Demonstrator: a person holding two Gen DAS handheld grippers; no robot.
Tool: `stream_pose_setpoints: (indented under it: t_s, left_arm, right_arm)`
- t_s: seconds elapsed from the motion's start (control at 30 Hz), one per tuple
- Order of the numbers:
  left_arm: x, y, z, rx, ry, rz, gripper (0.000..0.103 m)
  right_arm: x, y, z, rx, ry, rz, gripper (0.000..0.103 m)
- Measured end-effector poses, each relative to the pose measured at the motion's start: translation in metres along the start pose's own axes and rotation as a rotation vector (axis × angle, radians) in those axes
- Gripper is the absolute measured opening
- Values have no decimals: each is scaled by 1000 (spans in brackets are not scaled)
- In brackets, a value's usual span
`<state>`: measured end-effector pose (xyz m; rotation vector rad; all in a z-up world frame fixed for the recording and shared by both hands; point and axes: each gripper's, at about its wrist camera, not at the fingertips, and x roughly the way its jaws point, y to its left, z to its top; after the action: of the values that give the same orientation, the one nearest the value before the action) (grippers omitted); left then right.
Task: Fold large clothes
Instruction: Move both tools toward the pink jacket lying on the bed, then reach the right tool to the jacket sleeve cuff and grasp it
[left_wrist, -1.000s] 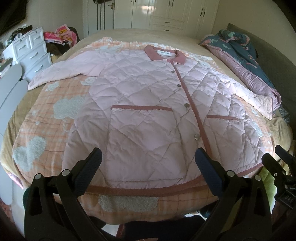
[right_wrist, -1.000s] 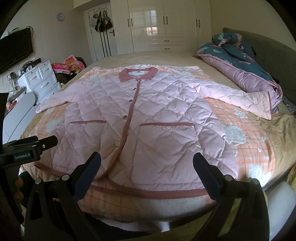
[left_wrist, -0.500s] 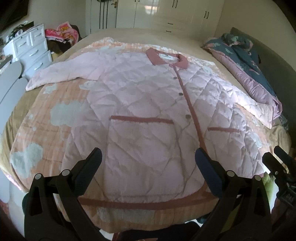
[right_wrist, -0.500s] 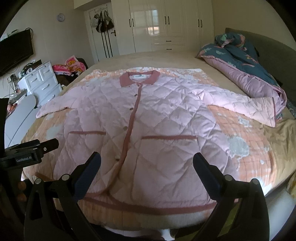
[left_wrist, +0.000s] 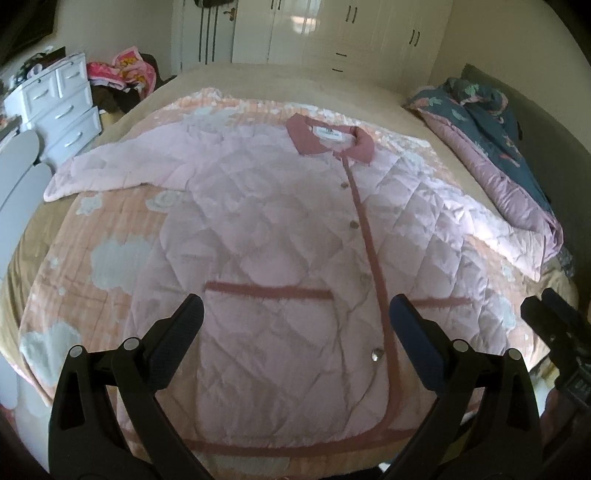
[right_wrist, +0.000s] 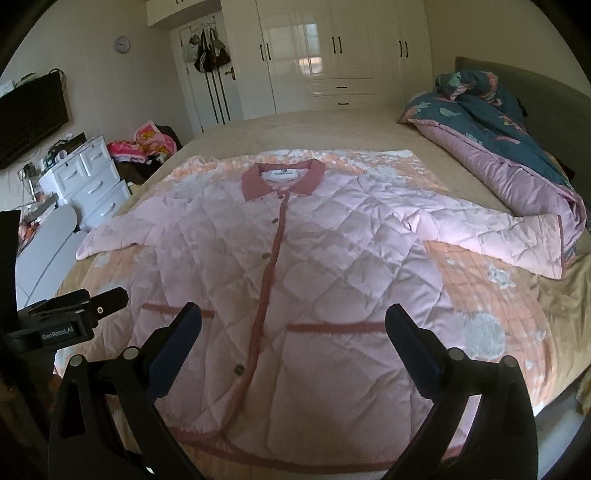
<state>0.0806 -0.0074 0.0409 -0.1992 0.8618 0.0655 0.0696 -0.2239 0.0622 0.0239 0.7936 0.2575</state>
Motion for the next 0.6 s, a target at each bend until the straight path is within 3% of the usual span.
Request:
stream_pose_setpoints:
  t_s: [0.6]
  left_arm:
    - [26,-44,84,-3,-37,-33,94]
  right_arm:
    - [25,-54,64,57,-23,-69,99]
